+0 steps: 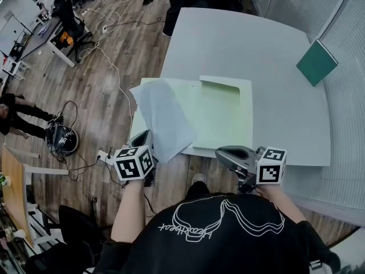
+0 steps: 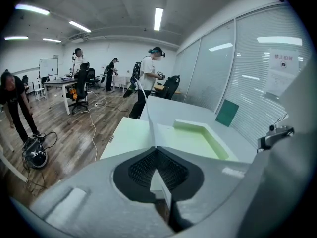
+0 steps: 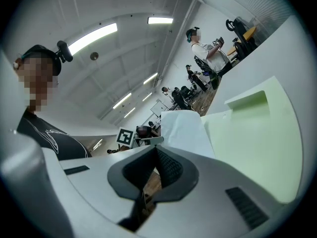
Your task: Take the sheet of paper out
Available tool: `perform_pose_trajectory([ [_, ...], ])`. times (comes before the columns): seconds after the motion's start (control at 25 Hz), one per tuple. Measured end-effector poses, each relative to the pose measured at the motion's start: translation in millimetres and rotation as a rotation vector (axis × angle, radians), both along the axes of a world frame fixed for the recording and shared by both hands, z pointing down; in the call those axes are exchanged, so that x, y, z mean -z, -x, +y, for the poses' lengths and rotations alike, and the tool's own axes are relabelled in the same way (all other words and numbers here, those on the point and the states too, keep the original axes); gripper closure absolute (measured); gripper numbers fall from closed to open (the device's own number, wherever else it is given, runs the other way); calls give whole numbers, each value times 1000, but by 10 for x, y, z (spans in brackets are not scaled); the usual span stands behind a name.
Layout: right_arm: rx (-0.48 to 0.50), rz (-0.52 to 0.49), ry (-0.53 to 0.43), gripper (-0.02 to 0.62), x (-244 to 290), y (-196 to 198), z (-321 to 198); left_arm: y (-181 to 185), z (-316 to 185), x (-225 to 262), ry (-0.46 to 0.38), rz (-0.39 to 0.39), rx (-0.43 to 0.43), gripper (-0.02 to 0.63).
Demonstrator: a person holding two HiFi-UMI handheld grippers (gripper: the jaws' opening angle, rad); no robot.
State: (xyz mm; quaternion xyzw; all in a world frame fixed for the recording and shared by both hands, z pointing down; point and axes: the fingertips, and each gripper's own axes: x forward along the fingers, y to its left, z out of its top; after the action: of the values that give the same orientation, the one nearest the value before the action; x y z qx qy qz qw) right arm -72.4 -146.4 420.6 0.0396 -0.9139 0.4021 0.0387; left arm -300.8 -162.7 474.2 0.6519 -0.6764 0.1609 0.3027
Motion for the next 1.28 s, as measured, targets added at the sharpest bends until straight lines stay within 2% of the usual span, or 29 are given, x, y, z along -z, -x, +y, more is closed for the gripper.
perform_pose_trajectory([
  [0.36, 29, -32, -54, 586, 196, -469, 300, -630, 474, 621, -153, -14, 17, 594],
  [0.72, 41, -80, -124, 586, 459, -954, 786, -1379, 1188, 972, -230, 20, -13, 594],
  [1.04, 59, -114, -155, 586, 479, -1221, 1173, -1934, 1744, 946, -259, 129, -46, 594],
  [1.28, 85, -131, -165, 586, 511, -1353, 1330, -2335, 1975, 916, -266, 214, -69, 594],
])
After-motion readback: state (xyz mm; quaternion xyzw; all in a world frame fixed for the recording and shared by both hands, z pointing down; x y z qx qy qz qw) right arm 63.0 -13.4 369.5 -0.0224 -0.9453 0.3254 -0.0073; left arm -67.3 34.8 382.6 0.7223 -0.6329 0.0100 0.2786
